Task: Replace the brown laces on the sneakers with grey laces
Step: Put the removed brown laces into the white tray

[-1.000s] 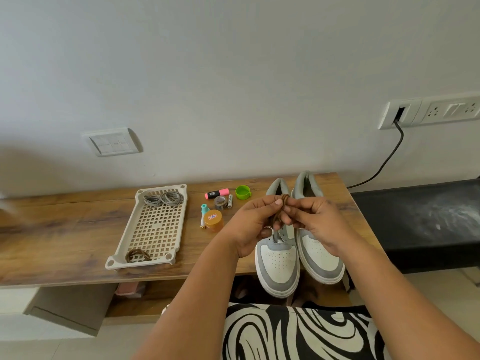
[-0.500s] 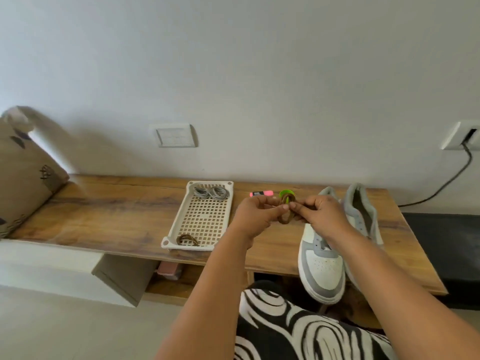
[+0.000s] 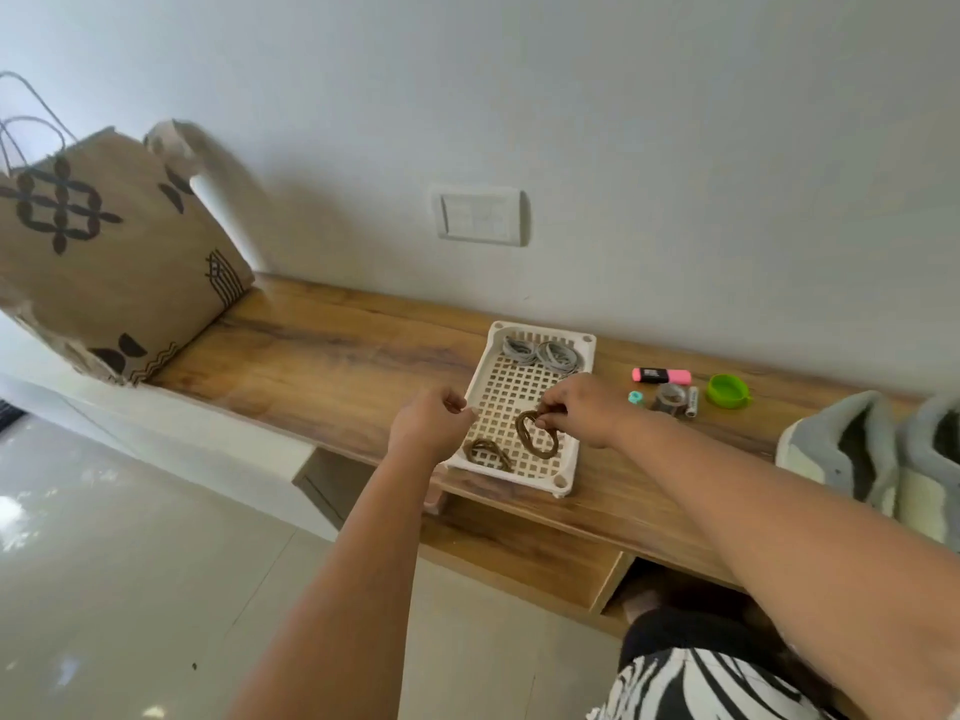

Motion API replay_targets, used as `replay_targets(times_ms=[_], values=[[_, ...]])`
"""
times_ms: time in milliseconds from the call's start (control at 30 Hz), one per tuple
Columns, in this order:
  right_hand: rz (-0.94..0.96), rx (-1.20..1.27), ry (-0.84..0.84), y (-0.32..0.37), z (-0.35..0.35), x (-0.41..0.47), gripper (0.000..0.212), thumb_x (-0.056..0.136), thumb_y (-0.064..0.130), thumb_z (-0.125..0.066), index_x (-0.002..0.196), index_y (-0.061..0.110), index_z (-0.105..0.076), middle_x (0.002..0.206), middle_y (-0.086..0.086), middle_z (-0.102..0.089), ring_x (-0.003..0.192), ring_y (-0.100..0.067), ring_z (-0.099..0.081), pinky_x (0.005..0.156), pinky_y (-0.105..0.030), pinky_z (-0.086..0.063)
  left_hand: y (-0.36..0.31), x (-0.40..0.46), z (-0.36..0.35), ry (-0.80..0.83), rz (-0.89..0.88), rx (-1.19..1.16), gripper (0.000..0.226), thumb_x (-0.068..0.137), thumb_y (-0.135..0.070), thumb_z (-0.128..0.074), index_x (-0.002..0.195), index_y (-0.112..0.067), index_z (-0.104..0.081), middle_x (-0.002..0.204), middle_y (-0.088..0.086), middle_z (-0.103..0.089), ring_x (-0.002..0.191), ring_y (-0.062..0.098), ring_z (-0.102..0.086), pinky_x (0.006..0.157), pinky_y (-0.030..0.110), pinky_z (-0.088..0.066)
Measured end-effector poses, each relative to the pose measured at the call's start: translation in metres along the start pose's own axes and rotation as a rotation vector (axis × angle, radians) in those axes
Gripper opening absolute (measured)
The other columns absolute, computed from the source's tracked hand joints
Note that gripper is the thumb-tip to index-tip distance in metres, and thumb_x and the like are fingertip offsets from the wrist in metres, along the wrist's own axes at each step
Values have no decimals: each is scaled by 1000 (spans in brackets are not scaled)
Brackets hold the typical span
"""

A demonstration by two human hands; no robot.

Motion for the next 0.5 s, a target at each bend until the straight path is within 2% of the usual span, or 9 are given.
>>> replay_targets(times_ms=[133, 200, 300, 400, 500], values=[[52, -198, 195, 3, -33, 30, 12, 92, 16, -65, 98, 6, -70, 95, -7, -67, 86, -20, -61, 72, -29, -45, 32, 15, -13, -31, 20, 98, 43, 91, -44, -63, 128, -23, -54, 129, -1, -56, 116, 23, -55, 98, 43, -48], [59, -276, 252, 1, -44, 37, 9, 91, 7, -62, 96, 6, -70, 90, -4, -63, 79, -17, -60, 70, -28, -44, 39, 20, -20, -34, 27, 132, 46, 92, -44, -61, 132, -23, -51, 133, 1, -52, 123, 24, -47, 100, 43, -45], [91, -399, 305, 3, -51, 41, 11, 88, 3, -61, 92, 3, -71, 87, -6, -63, 77, -19, -61, 67, -28, -43, 45, 25, -30, -38, 32, 172, 47, 95, -41, -58, 136, -21, -49, 137, 4, -48, 126, 26, -43, 100, 42, -45], [149, -490, 266, 12, -46, 39, 12, 88, 3, -59, 92, 5, -71, 84, -6, -57, 79, -23, -58, 72, -32, -47, 48, 26, -38, -40, 42, 156, 47, 96, -36, -58, 138, -18, -48, 138, 6, -47, 126, 27, -44, 101, 42, -45], [173, -558, 256, 17, -47, 33, 18, 86, -2, -54, 89, 2, -71, 81, -9, -58, 75, -26, -58, 71, -34, -49, 48, 23, -42, -53, 53, 98, 46, 97, -35, -57, 138, -17, -47, 134, 5, -52, 124, 25, -47, 98, 39, -44]])
Point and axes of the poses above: each hand's wrist, its own x-axis towards the middle knuckle, its own z-axis out of the back of the hand, y = z × x, the point moved 6 cm from there along x, towards the middle knuckle
